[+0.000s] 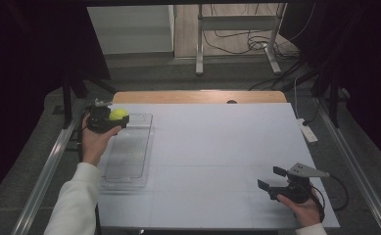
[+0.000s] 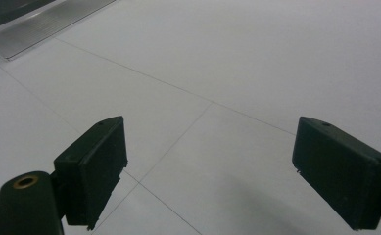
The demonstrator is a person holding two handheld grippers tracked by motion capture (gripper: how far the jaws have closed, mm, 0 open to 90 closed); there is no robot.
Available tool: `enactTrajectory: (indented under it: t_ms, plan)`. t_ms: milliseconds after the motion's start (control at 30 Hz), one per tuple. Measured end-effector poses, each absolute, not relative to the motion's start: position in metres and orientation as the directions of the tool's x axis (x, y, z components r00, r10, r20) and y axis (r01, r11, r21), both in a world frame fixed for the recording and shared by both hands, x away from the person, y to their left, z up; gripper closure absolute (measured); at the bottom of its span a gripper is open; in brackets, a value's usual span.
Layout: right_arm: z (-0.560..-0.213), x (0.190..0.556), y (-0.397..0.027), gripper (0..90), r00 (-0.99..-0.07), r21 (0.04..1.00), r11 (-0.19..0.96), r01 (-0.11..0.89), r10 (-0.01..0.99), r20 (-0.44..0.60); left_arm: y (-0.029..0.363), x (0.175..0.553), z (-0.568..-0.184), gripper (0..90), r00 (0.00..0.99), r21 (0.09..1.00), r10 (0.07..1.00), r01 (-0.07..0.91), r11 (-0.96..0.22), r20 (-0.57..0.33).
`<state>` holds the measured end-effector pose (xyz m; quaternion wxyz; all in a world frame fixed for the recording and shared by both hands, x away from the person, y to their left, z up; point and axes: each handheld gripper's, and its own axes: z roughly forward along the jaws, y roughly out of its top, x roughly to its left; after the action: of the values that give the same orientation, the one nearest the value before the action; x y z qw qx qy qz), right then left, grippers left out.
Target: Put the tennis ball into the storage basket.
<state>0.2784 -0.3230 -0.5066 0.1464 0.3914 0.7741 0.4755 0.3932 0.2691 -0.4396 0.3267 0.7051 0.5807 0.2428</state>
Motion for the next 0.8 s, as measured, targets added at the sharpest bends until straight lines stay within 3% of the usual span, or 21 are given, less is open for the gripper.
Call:
enactTrajectory:
  t_ms: [800]
  plan:
    - [-0.508, 0.279, -0.323, 13.1, -0.651, 0.848, 0.247, 0.469, 0.746, 0.142, 0.268, 0.414, -0.464, 26.1, 0.192, 0.658, 0.981, 0.742, -0.13, -0.022]
